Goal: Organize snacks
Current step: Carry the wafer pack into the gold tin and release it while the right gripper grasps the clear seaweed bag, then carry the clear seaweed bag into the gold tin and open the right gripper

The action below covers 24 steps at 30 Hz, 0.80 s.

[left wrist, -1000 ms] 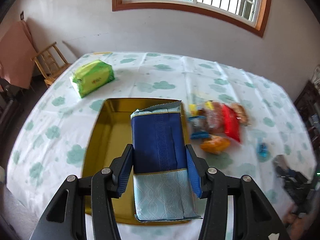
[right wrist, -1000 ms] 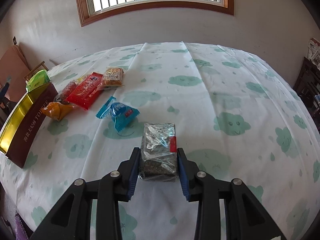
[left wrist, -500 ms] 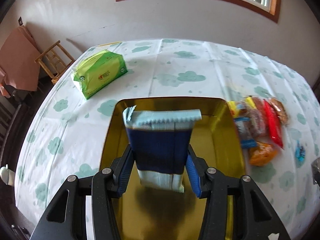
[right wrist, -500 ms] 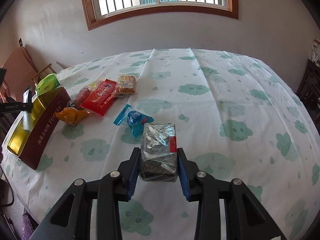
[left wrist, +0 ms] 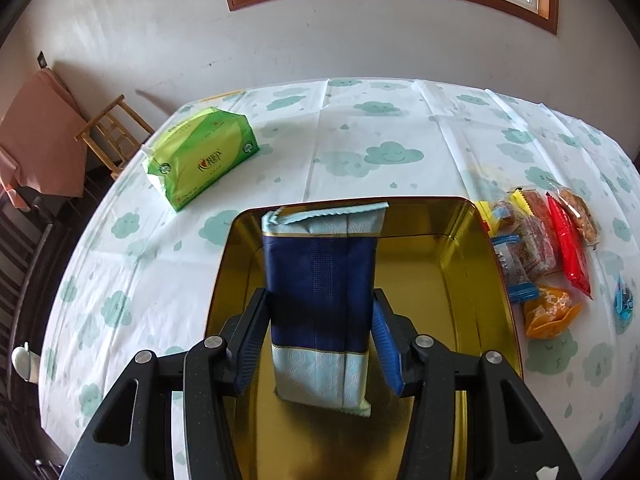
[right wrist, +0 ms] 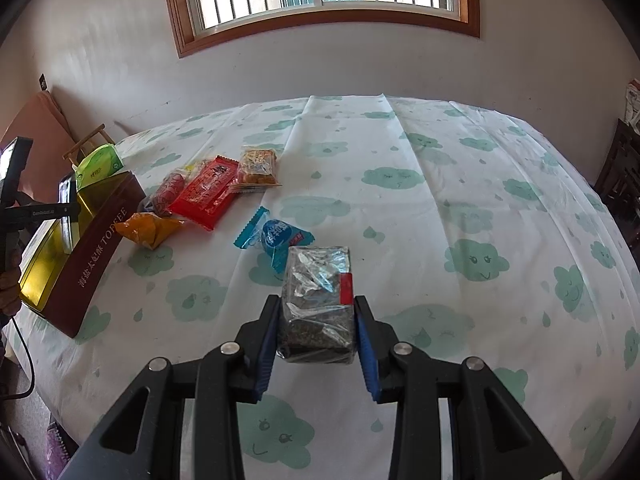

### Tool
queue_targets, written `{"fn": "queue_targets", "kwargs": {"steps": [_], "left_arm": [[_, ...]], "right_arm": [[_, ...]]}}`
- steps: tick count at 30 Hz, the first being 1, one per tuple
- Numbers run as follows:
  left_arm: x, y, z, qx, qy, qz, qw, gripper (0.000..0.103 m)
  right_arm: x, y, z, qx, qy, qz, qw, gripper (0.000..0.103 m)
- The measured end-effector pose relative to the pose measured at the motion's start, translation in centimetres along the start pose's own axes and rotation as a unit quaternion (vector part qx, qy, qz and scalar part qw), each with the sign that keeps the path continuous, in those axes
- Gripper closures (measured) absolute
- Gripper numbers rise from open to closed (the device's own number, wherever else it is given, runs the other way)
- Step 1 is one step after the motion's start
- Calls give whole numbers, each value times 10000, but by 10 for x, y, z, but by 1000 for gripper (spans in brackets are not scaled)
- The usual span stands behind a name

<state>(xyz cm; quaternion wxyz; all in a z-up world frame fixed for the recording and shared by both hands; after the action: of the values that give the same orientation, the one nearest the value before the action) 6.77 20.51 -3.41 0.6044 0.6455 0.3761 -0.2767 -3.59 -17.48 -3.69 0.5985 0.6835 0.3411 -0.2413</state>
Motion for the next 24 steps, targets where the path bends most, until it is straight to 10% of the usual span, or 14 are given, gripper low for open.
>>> {"fn": "queue_targets", "kwargs": {"steps": [5, 24], "left_arm": [[-12, 7, -2, 12, 53, 334, 9994, 30], [-65, -22, 7, -97, 106, 404, 9991, 28]], "right_arm": [[-2, 2, -2, -22, 8, 18, 10000, 67], [-21, 33, -56, -349, 528, 239, 9977, 67]]}}
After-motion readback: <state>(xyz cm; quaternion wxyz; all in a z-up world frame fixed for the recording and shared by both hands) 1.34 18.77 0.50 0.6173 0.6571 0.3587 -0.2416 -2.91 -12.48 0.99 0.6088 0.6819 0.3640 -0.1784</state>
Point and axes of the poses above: each gripper's, at about its wrist camera, not at the fingertips, and x roughly the way its jaws point, z to its right, y to its top, the point moved 4 cm from there along x, roughly the way its jaws point
